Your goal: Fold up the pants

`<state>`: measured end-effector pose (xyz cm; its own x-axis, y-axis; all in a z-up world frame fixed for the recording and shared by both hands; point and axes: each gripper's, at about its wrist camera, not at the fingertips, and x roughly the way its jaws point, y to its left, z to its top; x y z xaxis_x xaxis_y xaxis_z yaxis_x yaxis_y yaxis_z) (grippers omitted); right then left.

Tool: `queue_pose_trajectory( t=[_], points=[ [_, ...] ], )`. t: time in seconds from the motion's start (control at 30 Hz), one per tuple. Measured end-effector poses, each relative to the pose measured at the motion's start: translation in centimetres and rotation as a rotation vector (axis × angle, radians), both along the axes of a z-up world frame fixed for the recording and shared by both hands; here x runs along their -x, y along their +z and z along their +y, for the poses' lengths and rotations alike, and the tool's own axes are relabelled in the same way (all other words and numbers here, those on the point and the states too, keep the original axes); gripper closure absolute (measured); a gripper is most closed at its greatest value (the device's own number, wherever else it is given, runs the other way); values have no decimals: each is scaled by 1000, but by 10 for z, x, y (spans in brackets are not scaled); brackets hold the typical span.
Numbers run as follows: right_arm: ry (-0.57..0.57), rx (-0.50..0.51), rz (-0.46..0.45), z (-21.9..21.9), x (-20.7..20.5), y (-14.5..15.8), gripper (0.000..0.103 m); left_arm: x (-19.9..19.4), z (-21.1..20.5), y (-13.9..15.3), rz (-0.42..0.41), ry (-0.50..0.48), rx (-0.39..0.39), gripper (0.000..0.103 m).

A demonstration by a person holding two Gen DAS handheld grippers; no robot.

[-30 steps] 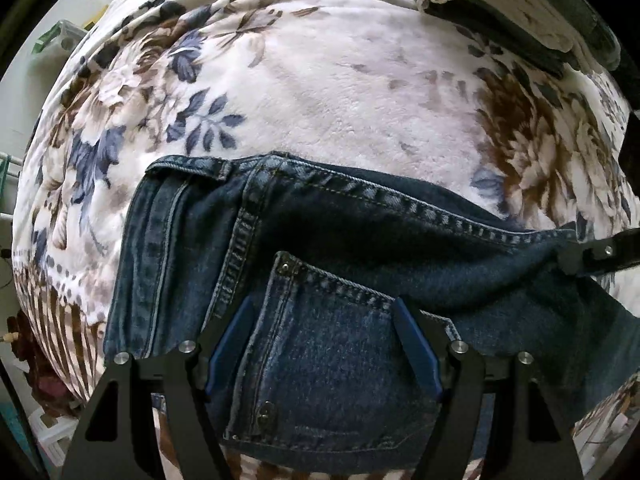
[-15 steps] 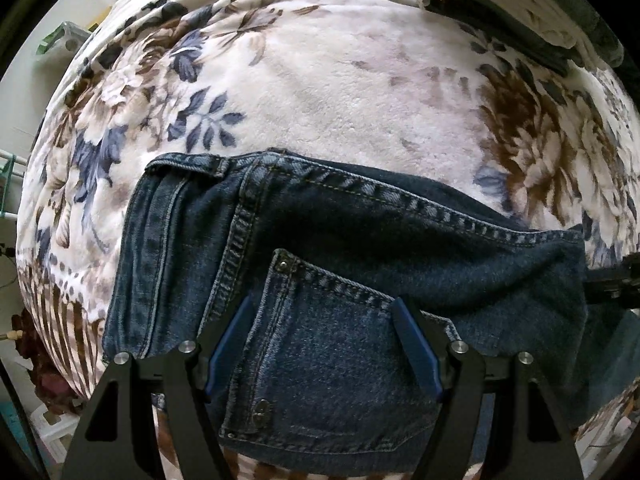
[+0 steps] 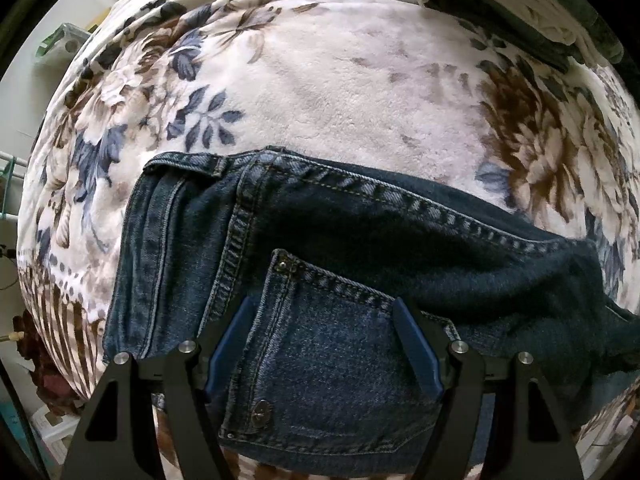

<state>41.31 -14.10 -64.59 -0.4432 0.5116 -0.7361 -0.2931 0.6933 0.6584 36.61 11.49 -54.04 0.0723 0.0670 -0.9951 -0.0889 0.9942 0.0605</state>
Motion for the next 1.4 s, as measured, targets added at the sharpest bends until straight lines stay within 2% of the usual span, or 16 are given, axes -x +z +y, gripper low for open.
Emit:
queue_pose_trajectory(
  t=[0.07, 0.3, 0.4, 0.53, 0.6, 0.67, 0.7, 0.73, 0.77, 0.97, 1.03, 1.1, 1.17, 1.2, 1.3, 1.4],
  points=[
    [-85, -51, 48, 0, -16, -11, 30, 0, 0, 0, -1, -4, -2, 33],
    [-292, -94, 238, -2, -46, -72, 29, 2, -2, -1, -6, -13, -8, 33],
    [-371, -207, 322, 4, -43, -82, 28, 2, -3, -2, -12, -15, -16, 33],
    [-421, -422, 421, 18, -36, -76, 35, 3, -2, -2, -13, -12, -11, 33],
    [-413, -280, 366, 20, -37, -85, 38, 4, -1, -3, -17, -18, -10, 33],
    [-476, -220, 416, 21, -33, -105, 52, 3, -3, -5, -15, -32, -26, 33],
    [-496, -213, 428, 21, -34, -107, 60, 4, -5, -6, -13, -38, -32, 32],
    [-510, -226, 430, 20, -35, -102, 82, 4, -6, -7, -11, -41, -33, 32],
    [-512, -216, 405, 14, -39, -95, 87, 4, -5, -8, -10, -43, -27, 32],
    [-706, -110, 318, -62, -66, -56, 92, 0, 1, -8, 18, -38, 4, 31],
    [-674, -76, 254, -75, -74, -44, 91, -1, 4, 0, 25, -17, 20, 32],
    [-557, -50, 211, -69, -74, -33, 79, -2, 5, 11, 22, 7, 46, 32],
    [-389, 22, 132, -56, -68, -18, 39, -3, 1, 25, -7, 10, 50, 32],
    [-301, 58, 75, -50, -63, -13, 37, -4, -2, 31, -22, 6, 57, 32],
    [-114, 185, -21, -33, -45, -16, 37, -10, -17, 42, -54, -25, 48, 32],
    [-45, 211, -40, -20, -31, -29, 83, -17, -29, 42, -60, -50, 40, 32]
  ],
)
